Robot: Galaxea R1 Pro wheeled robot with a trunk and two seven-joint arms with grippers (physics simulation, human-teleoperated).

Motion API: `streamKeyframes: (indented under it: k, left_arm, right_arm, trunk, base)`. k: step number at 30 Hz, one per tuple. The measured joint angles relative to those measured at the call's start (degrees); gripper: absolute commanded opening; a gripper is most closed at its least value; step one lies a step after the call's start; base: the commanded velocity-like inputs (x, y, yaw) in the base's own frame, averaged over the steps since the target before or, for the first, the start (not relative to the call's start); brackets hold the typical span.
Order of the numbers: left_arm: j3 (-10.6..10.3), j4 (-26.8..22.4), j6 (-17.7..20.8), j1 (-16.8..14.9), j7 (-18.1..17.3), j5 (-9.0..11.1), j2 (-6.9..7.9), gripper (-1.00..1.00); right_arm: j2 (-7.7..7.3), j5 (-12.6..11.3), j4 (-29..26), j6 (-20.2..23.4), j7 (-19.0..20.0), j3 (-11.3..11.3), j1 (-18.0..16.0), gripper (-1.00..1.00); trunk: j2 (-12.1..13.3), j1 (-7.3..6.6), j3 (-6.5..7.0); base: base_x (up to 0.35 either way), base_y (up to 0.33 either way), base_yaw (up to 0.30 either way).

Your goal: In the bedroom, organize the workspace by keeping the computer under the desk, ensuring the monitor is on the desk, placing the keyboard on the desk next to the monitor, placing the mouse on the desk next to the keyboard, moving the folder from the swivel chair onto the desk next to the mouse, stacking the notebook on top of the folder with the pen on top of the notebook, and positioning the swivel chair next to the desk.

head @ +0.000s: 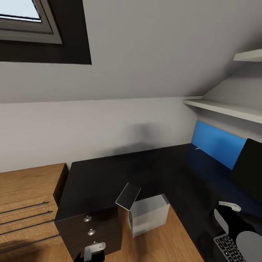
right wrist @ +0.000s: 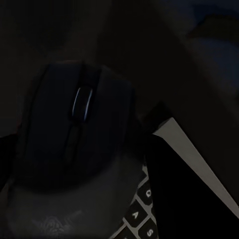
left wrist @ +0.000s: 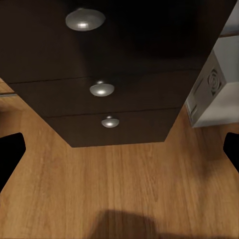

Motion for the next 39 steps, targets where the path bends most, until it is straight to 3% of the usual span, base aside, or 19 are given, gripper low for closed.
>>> streamKeyframes:
  k: [29,39]
  left_arm:
    - [0.00,0.00,0.00,0.00,0.02,0.00,0.00,1.00]
    - [-0.02,0.06,0.06,0.00,0.00,1.34,-0.17,1.00]
  right_arm:
    - [0.01,-0.07,0.00,-0.11,-0.02,0.10,0.02,-1.00]
    - [-0.01,-0.10,-0.05,-0.15,-0.02,0.07,0.05,-1.00]
  trunk:
    - [-11.66,6.38,-5.23]
    - [-15.68,8.58,-7.03]
  base:
    - [0.000,0.000,0.000]
    - [0.000,0.000,0.000]
